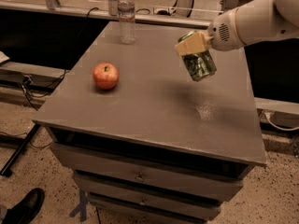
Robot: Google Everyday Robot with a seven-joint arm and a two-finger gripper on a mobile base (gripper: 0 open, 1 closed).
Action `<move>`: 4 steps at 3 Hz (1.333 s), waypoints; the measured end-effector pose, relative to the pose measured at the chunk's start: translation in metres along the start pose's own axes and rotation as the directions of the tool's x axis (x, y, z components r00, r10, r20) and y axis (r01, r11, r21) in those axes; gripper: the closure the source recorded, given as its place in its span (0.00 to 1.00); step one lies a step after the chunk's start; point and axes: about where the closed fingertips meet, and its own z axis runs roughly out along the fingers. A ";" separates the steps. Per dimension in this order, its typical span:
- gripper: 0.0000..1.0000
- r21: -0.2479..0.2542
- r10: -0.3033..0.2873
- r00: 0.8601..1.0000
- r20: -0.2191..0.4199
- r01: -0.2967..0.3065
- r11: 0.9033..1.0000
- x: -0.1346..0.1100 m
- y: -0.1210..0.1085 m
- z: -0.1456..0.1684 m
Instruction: Place green can upright
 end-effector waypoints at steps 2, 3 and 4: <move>1.00 -0.194 -0.109 0.968 0.227 0.155 0.969 0.022 -0.003 -0.008; 1.00 -0.228 -0.168 0.915 0.366 0.263 0.938 0.034 -0.006 -0.013; 1.00 -0.209 -0.239 0.834 0.497 0.383 0.900 0.041 -0.007 -0.017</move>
Offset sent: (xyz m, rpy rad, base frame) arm -0.0346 -0.0360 -0.0289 0.0970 -0.5835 0.5066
